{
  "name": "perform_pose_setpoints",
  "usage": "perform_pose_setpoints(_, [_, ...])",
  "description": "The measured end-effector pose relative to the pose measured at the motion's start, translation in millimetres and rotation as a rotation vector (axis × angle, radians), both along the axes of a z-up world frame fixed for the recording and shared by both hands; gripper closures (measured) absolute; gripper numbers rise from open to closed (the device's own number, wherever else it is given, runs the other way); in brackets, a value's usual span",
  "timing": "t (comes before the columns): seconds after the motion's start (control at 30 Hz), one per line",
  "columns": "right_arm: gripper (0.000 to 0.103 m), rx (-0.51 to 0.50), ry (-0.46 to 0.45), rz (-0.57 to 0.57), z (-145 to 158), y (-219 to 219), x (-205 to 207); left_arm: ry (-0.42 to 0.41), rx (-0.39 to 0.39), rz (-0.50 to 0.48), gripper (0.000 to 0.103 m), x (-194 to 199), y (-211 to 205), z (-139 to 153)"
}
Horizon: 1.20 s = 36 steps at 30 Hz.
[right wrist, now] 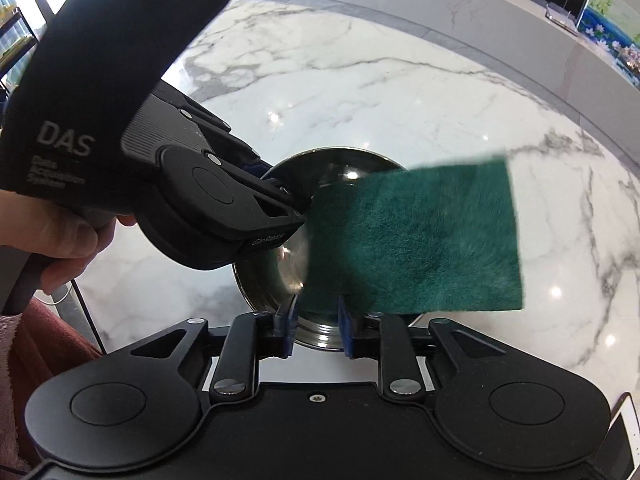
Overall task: Clean bowl
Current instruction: 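Press the pad into the bowl and wipe with the right gripper while the left tool holds the rim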
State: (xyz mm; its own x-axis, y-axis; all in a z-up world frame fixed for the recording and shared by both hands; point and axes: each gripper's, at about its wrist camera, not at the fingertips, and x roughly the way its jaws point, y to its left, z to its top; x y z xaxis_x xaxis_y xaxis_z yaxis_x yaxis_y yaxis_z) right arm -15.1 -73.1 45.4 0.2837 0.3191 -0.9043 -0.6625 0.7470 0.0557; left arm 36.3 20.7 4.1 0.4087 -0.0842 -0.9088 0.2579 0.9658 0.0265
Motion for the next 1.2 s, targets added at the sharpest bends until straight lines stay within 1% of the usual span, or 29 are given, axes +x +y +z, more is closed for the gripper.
perform_pose_setpoints(0.23, [0.073, 0.0, -0.01, -0.022, 14, -10, -4, -0.002, 0.0, -0.006, 0.092, 1, 3, -2])
perform_pose_setpoints(0.3, [0.073, 0.009, -0.012, -0.032, 18, -13, -5, -0.002, 0.001, -0.007, 0.092, 1, 2, -2])
perform_pose_setpoints(0.37, [0.071, 0.014, -0.036, -0.05, 23, -17, -4, -0.002, 0.001, -0.007, 0.092, 1, 2, -2])
perform_pose_setpoints(0.4, [0.064, 0.016, -0.051, -0.061, 26, -19, -3, -0.002, 0.001, -0.007, 0.092, 1, 2, -1])
perform_pose_setpoints(0.43, [0.054, 0.018, -0.062, -0.076, 27, -20, -1, -0.002, 0.002, -0.007, 0.092, 1, 2, -1])
perform_pose_setpoints(0.5, [0.048, 0.019, -0.075, -0.117, 25, -23, 7, -0.002, 0.003, -0.007, 0.092, 2, 1, -1])
perform_pose_setpoints(0.7, [0.045, 0.023, -0.108, -0.231, 19, -32, 31, -0.002, 0.003, -0.004, 0.091, 1, 1, -1])
perform_pose_setpoints(0.77, [0.044, 0.017, -0.111, -0.236, 17, -31, 33, -0.003, 0.005, -0.006, 0.091, 2, 1, -2])
perform_pose_setpoints(0.87, [0.04, 0.01, -0.126, -0.22, 15, -30, 34, -0.002, 0.005, -0.007, 0.091, 2, 1, -2])
perform_pose_setpoints(1.2, [0.039, -0.057, -0.163, -0.189, 1, -16, 39, -0.004, 0.01, -0.005, 0.091, 2, 0, -2])
